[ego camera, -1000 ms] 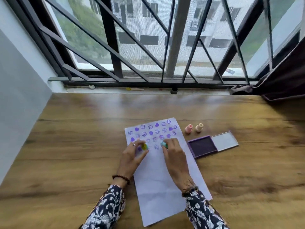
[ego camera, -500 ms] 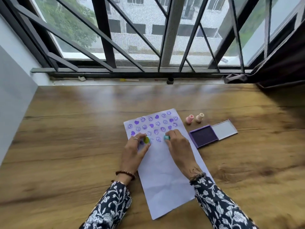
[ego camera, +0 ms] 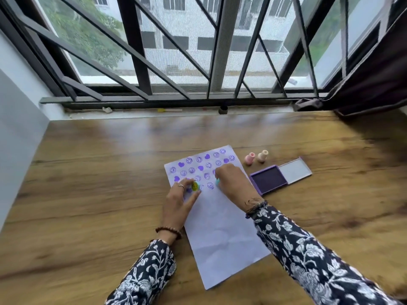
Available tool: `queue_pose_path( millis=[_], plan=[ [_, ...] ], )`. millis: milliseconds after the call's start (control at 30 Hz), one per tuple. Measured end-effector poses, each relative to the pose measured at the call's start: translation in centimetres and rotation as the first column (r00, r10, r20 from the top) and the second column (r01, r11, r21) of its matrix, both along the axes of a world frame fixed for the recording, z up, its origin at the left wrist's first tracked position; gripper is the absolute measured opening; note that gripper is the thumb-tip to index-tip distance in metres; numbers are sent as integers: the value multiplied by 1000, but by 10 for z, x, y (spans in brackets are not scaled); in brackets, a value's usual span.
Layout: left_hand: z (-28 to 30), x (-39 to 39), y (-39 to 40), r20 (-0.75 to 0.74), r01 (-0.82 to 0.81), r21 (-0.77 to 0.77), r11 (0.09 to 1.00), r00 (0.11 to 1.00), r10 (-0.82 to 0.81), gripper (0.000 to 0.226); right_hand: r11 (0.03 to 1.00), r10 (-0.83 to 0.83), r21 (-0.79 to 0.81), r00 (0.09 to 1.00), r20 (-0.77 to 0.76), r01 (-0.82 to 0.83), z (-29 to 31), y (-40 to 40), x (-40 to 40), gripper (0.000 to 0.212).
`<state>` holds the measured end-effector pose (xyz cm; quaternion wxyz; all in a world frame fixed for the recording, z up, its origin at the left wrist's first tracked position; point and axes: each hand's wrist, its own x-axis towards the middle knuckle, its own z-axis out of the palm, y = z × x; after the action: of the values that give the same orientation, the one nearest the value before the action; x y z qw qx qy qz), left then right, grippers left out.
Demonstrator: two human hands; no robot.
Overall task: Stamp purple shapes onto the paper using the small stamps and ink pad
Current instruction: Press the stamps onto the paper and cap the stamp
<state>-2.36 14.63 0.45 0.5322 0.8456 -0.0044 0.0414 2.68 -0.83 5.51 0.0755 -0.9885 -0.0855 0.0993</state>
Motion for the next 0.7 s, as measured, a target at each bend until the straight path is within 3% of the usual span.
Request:
queue_pose_path(
  millis=[100,167,267,333,367,400,500,600,700],
  plan=[
    [15,4,3,-2,47,29,998,999,-46,34,985,-79,155,996,43,72,9,-4,-7,22],
    [14,2,6,-43,55,45,997,998,-53,32,874,-263,410,963,-54,262,1,-10,-15,20],
    [8,-5,7,-34,-14,17,1000,999,15,28,458,-524,716,811,-260,526,-9,-19,-35,20],
    [14,-10,1,-48,-46,-60,997,998,43,26,56,-484,810,725,-490,584,-9,-25,-48,23],
    [15,-13,-3,-92,-58,-134,989,995,46,24,-90,-425,797,701,-572,597,-7,-28,-54,22],
    [18,-16,-8,-147,-72,-215,974,988,41,21,-172,-372,776,690,-621,606,-5,-30,-60,20],
    [26,-26,-22,-311,-91,-423,902,949,-51,13,-201,-269,789,741,-615,581,4,-33,-80,18],
    [35,-27,-32,-402,-110,-606,788,897,-183,12,-86,-279,860,816,-506,503,12,-29,-93,18],
    [40,-28,-35,-404,-105,-649,754,887,-223,10,33,-321,900,857,-402,435,21,-25,-98,19]
  ],
)
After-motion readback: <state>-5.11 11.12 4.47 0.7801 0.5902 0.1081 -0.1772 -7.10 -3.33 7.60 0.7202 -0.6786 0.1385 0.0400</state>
